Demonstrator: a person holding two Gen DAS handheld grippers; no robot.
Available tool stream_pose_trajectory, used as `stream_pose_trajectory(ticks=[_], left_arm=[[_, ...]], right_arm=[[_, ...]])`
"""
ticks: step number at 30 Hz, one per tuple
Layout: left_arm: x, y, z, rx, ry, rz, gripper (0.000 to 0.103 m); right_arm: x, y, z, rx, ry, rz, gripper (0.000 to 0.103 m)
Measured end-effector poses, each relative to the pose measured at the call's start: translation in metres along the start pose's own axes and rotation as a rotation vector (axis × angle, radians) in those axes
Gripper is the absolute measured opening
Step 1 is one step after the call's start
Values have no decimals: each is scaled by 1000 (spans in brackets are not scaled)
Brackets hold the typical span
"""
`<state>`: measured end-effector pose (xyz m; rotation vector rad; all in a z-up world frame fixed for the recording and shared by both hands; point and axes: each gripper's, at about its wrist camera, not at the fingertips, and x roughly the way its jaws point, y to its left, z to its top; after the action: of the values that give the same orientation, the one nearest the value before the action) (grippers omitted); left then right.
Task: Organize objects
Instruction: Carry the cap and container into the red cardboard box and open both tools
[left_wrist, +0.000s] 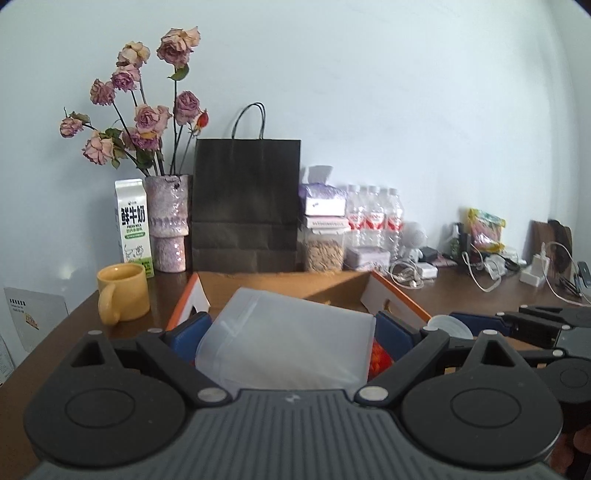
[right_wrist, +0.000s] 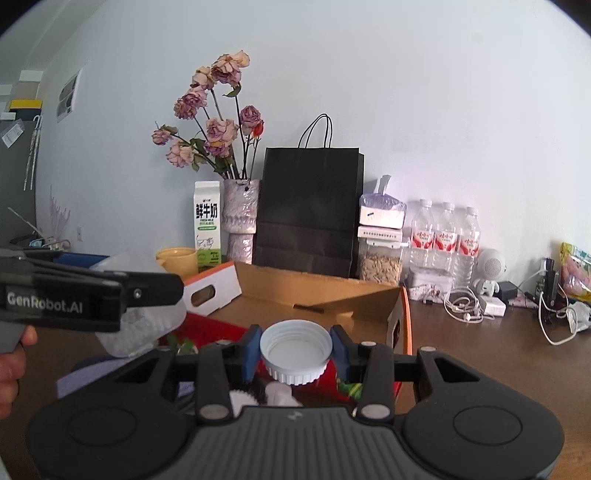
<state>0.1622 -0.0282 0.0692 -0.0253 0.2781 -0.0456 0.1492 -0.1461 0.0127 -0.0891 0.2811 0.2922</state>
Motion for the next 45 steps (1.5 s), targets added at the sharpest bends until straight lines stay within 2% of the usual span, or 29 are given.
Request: stream_pose_trajectory(ticks=[6, 18, 24, 30, 31, 33, 34, 35, 45], left_arm=[[39, 14, 19, -26, -6, 14, 96], [114, 29, 32, -72, 20, 45, 96], [150, 36, 32, -93, 64, 79, 96], [166, 39, 21, -90, 121, 81, 97], [167, 39, 20, -93, 127, 81, 98], [165, 40, 19, -104, 119, 88, 103], [164, 40, 20, -106, 117, 88, 103], [163, 41, 20, -108, 118, 88, 103], [160, 40, 24, -107, 121, 93, 103]], right_arm=[[46, -6, 19, 9, 4, -14, 39], [131, -13, 37, 5, 72, -31, 39], [166, -23, 40, 42, 128, -49, 39], [178, -34, 34, 90, 168, -45, 39], [177, -35, 33, 93, 169, -48, 41], [177, -36, 32, 96, 175, -47, 65], [177, -36, 32, 99, 177, -50, 94], [176, -36, 32, 99, 175, -58, 102], [167, -37, 35, 101, 158, -65, 103]])
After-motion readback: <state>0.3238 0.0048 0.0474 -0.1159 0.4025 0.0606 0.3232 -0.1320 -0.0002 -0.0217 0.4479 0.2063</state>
